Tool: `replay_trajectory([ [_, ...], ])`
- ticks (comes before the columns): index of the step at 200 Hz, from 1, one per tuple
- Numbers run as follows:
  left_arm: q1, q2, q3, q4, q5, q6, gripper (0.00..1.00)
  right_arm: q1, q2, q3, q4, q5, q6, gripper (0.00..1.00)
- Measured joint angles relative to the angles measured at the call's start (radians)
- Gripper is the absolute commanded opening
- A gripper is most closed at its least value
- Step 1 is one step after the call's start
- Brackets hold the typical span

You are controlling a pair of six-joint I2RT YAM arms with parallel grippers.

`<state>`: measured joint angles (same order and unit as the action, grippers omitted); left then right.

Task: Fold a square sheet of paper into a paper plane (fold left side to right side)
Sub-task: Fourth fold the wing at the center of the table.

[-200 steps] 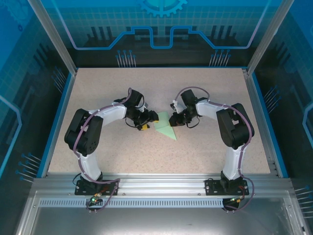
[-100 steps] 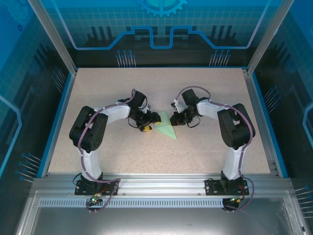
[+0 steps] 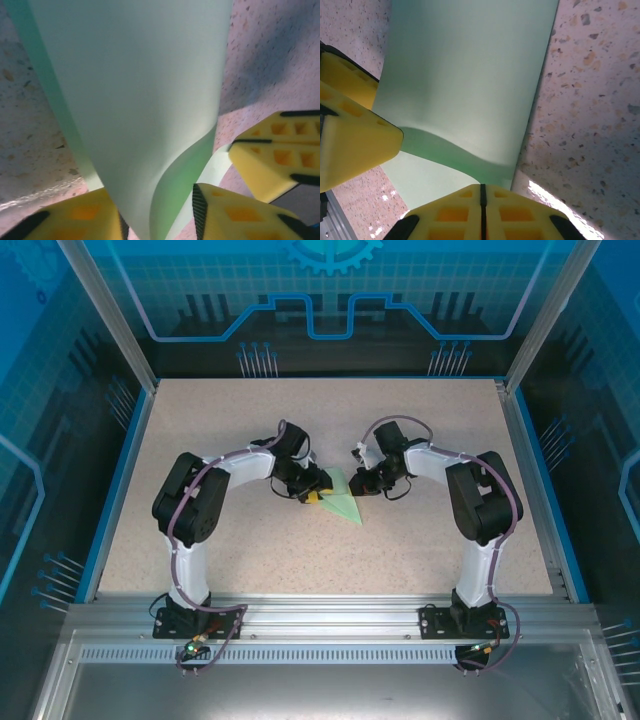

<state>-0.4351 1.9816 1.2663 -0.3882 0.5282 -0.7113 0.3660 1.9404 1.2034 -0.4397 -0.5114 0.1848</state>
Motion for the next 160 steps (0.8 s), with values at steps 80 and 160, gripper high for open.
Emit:
replay_trajectory([
  [80,-0.014,0.000,0.035,-0.005,0.000,-0.014,0.16,0.022,-0.226,-0.111,0.031,0.177,-0.005,0.59],
  [160,-0.027,0.000,0.054,-0.023,0.000,-0.014,0.17,0.282,-0.363,-0.282,0.089,0.424,-0.042,0.66],
])
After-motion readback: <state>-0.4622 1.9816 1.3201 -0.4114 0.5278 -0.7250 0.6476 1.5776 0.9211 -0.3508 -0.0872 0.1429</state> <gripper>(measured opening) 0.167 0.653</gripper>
